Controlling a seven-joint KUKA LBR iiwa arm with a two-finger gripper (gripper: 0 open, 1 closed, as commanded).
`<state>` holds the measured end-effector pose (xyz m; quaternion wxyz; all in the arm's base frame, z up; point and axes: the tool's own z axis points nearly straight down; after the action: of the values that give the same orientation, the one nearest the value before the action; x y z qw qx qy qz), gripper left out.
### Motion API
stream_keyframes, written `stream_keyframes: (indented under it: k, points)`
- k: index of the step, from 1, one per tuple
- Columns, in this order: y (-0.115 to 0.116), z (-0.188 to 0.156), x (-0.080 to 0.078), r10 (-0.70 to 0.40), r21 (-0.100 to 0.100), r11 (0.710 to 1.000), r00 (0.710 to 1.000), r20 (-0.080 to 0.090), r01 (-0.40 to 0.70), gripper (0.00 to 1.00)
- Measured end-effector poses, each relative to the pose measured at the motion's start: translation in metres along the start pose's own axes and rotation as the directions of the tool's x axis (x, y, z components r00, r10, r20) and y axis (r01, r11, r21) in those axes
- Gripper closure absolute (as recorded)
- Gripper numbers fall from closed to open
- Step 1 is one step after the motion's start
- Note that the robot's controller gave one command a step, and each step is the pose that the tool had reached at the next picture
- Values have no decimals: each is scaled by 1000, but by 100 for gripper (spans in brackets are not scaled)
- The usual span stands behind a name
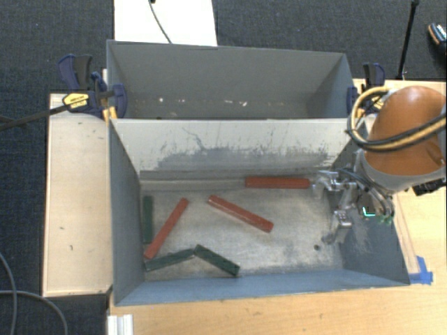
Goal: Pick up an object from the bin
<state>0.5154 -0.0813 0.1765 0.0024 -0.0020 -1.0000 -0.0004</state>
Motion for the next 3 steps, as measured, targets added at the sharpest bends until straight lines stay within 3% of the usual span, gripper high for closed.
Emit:
stream_keyframes:
  k: [1, 2, 3]
  points:
    - [83, 110, -21, -60, -3, 998, 998, 1, 60, 0]
    - [137, 75, -25, 51, -3, 999, 999, 11, -51, 0]
    - [156, 76, -52, 224, -2, 975, 975, 10, -224, 0]
